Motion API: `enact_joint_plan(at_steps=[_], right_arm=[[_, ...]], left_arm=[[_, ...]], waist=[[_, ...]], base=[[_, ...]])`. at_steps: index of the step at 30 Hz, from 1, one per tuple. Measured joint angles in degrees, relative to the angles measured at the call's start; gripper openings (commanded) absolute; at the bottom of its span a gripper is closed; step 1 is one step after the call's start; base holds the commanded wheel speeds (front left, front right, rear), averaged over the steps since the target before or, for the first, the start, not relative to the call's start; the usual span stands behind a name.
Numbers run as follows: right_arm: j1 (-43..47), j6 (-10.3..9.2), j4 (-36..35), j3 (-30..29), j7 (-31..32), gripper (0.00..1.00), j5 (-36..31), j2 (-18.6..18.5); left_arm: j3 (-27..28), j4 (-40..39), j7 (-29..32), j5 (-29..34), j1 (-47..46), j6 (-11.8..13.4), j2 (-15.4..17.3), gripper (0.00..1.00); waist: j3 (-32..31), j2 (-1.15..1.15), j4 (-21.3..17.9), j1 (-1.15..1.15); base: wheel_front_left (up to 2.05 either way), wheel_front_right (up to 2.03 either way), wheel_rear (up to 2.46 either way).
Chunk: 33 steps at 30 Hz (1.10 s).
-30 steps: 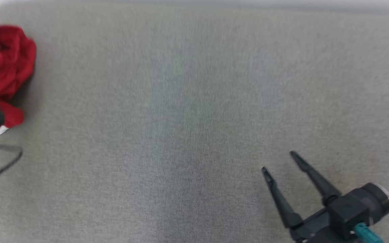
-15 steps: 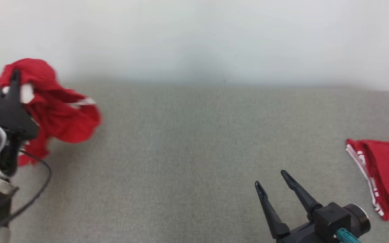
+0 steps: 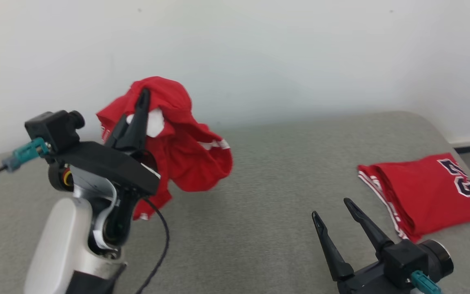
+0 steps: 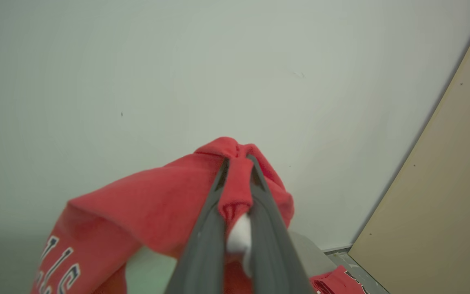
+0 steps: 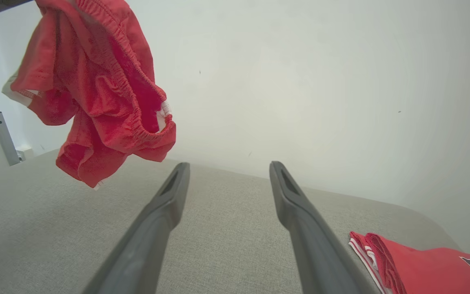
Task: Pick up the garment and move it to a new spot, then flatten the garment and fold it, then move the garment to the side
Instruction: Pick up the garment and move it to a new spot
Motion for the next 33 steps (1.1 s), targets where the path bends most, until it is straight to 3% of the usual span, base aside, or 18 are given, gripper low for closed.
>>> enact_joint_plan(at_steps=[9, 18, 19, 20, 26, 33], right_arm=[[-1.4, 0.00, -0.8, 0.7, 0.3, 1.00, 0.1, -0.6], [-2.0, 0.00, 0.0, 1.2, -0.5, 1.00, 0.1, 0.0], [-2.0, 0.00, 0.1, 1.2, -0.6, 1.00, 0.1, 0.1], [-2.1, 0.00, 0.2, 1.1, -0.8, 1.00, 0.1, 0.3], [-1.7, 0.00, 0.9, -0.6, -1.0, 1.00, 0.1, 0.3], [0.3, 0.00, 3.0, -3.7, -1.8, 1.00, 0.0, 0.9]], left_arm=[[-3.6, -0.8, -3.9, -1.6, 6.1, 0.8, -4.3, 0.00], [-10.2, 12.6, -6.8, 0.1, 8.6, -1.3, -5.1, 0.00], [-11.0, 14.2, -7.4, 0.6, 8.6, -1.4, -5.1, 0.20], [-11.6, 15.8, -8.5, 1.5, 8.5, -1.8, -5.0, 1.00], [-14.9, 20.1, -14.4, 4.5, 8.3, -2.7, -4.2, 1.00], [-14.8, 16.0, -22.6, 8.0, 11.9, -2.9, -0.8, 1.00]], waist=[[2.0, 0.01, -9.3, 0.01], [5.5, 0.01, -15.8, 0.01], [5.9, 0.01, -16.2, 0.01], [6.3, 0.01, -16.4, 0.01], [7.4, 0.01, -14.7, 0.02], [6.9, 0.01, -9.5, 0.01]], base=[[0.00, 0.00, 0.00], [0.00, 0.00, 0.00], [0.00, 0.00, 0.00], [0.00, 0.00, 0.00], [0.00, 0.00, 0.00], [0.00, 0.00, 0.00]])
